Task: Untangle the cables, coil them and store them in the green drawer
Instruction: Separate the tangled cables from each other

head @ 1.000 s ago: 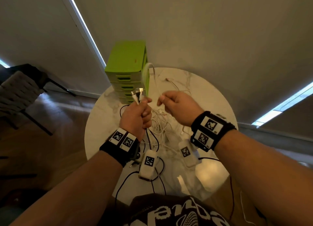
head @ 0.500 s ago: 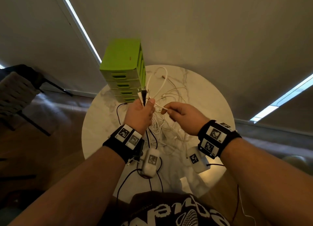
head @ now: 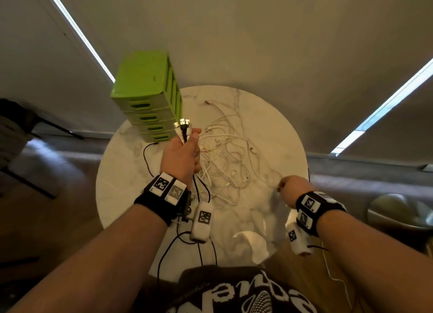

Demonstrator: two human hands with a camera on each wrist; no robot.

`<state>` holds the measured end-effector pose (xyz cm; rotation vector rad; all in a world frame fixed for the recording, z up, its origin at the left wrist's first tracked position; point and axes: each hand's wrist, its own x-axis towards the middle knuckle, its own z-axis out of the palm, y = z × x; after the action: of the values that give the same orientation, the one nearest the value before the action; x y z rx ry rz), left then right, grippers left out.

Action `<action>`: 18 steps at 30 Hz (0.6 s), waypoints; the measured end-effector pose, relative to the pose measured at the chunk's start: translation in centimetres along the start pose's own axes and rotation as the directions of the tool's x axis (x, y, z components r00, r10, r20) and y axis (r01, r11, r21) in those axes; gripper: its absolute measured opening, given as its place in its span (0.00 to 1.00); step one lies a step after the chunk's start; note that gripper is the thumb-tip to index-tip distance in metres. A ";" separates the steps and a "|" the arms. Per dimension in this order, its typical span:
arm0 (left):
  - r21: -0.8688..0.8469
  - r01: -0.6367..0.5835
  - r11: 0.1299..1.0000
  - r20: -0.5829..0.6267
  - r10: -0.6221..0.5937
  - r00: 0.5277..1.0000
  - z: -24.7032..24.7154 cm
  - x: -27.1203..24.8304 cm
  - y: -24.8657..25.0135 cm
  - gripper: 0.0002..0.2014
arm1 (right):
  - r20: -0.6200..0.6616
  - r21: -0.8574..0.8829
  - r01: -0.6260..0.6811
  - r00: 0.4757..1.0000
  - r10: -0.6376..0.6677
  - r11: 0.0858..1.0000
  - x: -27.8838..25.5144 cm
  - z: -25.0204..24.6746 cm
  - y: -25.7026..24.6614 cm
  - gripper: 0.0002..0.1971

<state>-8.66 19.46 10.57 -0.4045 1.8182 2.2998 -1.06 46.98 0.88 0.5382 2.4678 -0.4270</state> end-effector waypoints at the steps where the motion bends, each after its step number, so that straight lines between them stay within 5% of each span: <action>1: -0.037 0.015 0.999 -0.002 -0.015 1.000 0.2 -0.1 0.0 0.07 | 0.024 -0.002 -0.007 1.000 0.007 1.000 0.1 0.9 0.7 0.14; 5: -0.084 0.077 0.993 0.071 -0.072 0.995 0.7 -0.8 0.1 0.13 | -0.275 0.304 0.159 0.959 -0.073 0.939 -0.6 1.0 0.6 0.23; 7: -0.066 0.139 0.988 0.172 -0.126 0.977 1.1 -1.3 0.3 0.16 | -0.512 0.381 0.400 0.842 -0.171 0.834 -1.7 -0.6 -1.5 0.27; 9: -0.041 0.199 0.979 0.265 -0.181 0.947 1.7 -2.0 0.6 0.16 | -0.603 0.400 0.596 0.743 -0.289 0.696 -2.9 -2.7 -4.1 0.30; 11: -0.051 0.219 0.974 0.336 -0.190 0.922 2.4 -2.5 0.7 0.15 | -0.469 0.450 0.670 0.740 -0.483 0.590 -4.2 -4.2 -6.4 0.30; 13: -0.135 0.220 0.966 0.375 -0.156 0.914 3.0 -2.6 0.8 0.15 | -0.175 0.491 0.645 0.732 -0.659 0.586 -5.1 -4.5 -8.1 0.31; 15: -0.246 0.226 0.943 0.376 -0.122 0.919 3.3 -2.4 1.2 0.16 | 0.101 0.506 0.595 0.678 -0.729 0.624 -5.9 -3.8 -9.3 0.27; 18: -0.358 0.192 0.914 0.345 -0.061 0.937 3.2 -1.9 1.8 0.17 | 0.298 0.522 0.563 0.583 -0.756 0.640 -6.4 -2.1 -9.9 0.11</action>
<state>-7.75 22.15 13.52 -0.1702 1.1480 2.4518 -1.74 37.45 8.10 -0.4113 1.9777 -1.2066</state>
